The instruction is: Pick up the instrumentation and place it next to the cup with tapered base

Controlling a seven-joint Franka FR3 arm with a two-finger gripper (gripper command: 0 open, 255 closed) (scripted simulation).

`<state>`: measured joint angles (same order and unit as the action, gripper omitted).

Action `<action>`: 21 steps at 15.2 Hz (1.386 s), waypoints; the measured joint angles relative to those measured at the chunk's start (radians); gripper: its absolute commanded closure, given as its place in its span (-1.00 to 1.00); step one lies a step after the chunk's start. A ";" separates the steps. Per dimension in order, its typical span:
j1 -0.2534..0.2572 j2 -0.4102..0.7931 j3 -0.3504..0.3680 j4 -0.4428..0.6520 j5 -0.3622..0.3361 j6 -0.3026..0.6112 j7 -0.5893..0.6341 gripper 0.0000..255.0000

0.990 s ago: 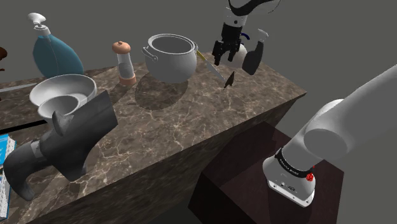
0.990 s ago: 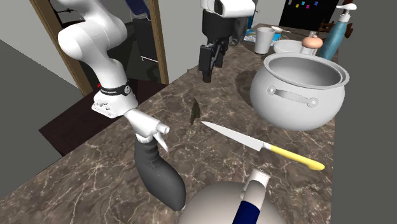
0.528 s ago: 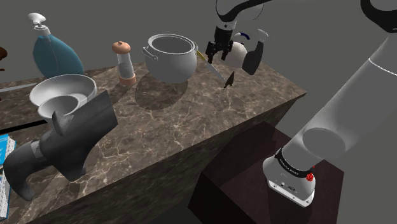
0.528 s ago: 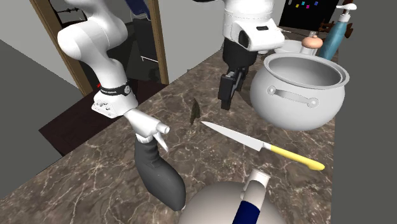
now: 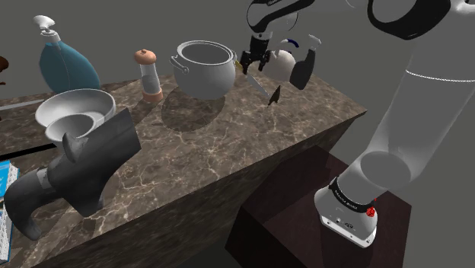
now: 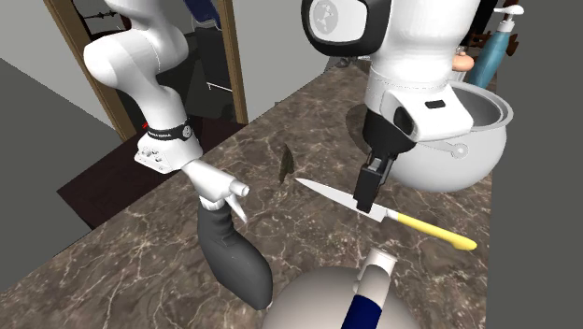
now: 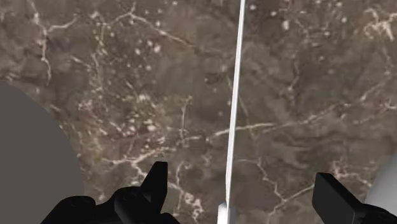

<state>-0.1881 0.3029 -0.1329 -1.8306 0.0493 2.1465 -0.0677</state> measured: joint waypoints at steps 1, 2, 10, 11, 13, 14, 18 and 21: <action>-0.003 0.018 -0.001 0.017 0.002 0.004 0.000 -1.00; -0.005 0.032 -0.001 0.021 0.005 0.015 -0.002 -1.00; -0.007 0.082 0.003 0.003 0.013 0.083 -0.005 -1.00; -0.007 0.083 0.003 0.002 0.013 0.084 -0.005 -1.00; -0.007 0.084 0.003 0.002 0.014 0.085 -0.005 -1.00; -0.007 0.084 0.003 0.002 0.014 0.085 -0.005 -1.00; -0.007 0.084 0.003 0.002 0.014 0.085 -0.005 1.00; -0.007 0.084 0.003 0.002 0.014 0.085 -0.005 1.00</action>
<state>-0.1948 0.3864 -0.1301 -1.8283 0.0629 2.2320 -0.0724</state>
